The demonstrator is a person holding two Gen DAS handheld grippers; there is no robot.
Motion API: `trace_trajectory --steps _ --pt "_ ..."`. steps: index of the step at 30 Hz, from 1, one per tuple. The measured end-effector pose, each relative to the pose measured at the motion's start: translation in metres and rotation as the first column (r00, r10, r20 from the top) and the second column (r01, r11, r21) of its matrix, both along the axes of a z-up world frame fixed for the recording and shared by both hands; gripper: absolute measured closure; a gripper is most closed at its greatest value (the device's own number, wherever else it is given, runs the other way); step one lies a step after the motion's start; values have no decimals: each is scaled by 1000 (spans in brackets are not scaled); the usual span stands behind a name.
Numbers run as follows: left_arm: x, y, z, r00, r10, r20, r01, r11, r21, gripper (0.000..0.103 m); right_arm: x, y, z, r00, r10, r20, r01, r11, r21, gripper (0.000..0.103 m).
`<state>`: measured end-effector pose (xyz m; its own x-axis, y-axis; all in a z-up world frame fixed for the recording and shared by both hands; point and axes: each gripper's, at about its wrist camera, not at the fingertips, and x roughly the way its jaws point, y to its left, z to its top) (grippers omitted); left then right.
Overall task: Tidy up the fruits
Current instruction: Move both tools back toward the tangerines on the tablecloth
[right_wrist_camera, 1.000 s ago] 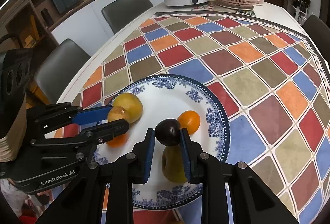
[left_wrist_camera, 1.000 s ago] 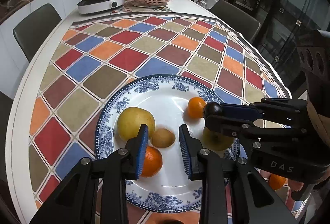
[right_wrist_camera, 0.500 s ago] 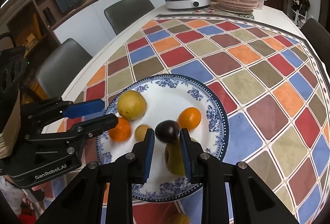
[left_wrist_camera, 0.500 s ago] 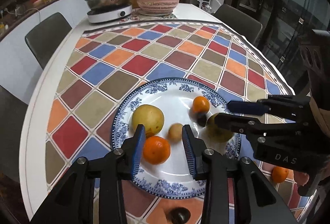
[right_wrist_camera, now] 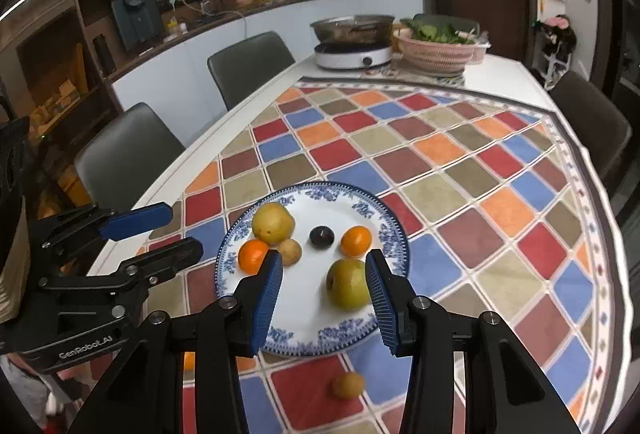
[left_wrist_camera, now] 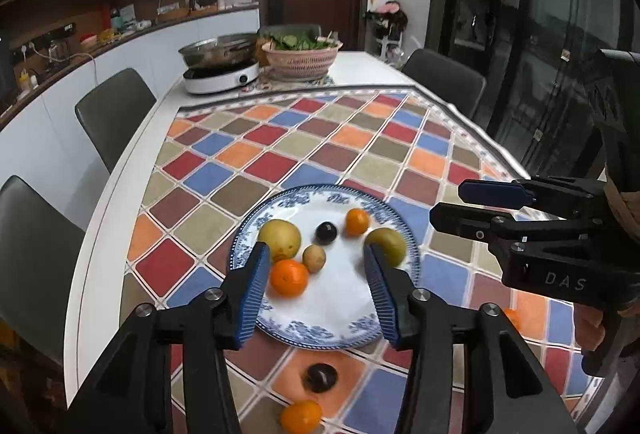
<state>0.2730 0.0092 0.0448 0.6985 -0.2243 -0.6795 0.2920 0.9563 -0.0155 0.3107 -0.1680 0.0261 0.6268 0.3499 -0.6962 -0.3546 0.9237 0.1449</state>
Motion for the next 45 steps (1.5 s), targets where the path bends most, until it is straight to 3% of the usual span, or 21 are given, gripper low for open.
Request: trace_trajectory --steps 4,9,11,15,20,30,36,45 --pt "-23 -6 11 999 2 41 -2 1000 -4 47 -22 -9 16 998 -30 47 30 1000 -6 48" --pt "-50 -10 21 995 11 100 -12 1000 16 44 -48 -20 26 994 -76 79 77 997 -13 46" --pt "-63 -8 25 991 22 135 -27 999 29 40 -58 -24 28 992 -94 84 96 995 -14 38" --pt "-87 -5 31 979 49 196 -63 996 64 34 -81 -28 29 987 -121 110 126 991 -44 37" --pt "-113 1 29 967 81 243 -110 988 107 18 -105 -31 26 980 -159 123 168 983 -69 29" --pt "-145 21 -3 974 168 152 -184 978 99 10 -135 -37 6 952 -287 107 297 951 -87 26" --pt "-135 33 -32 974 227 23 -229 970 87 9 -144 -37 -12 926 -364 103 374 921 -106 26" --pt "-121 32 -66 965 256 -59 -248 961 123 9 -135 -45 -58 890 -451 -71 443 891 -101 26"
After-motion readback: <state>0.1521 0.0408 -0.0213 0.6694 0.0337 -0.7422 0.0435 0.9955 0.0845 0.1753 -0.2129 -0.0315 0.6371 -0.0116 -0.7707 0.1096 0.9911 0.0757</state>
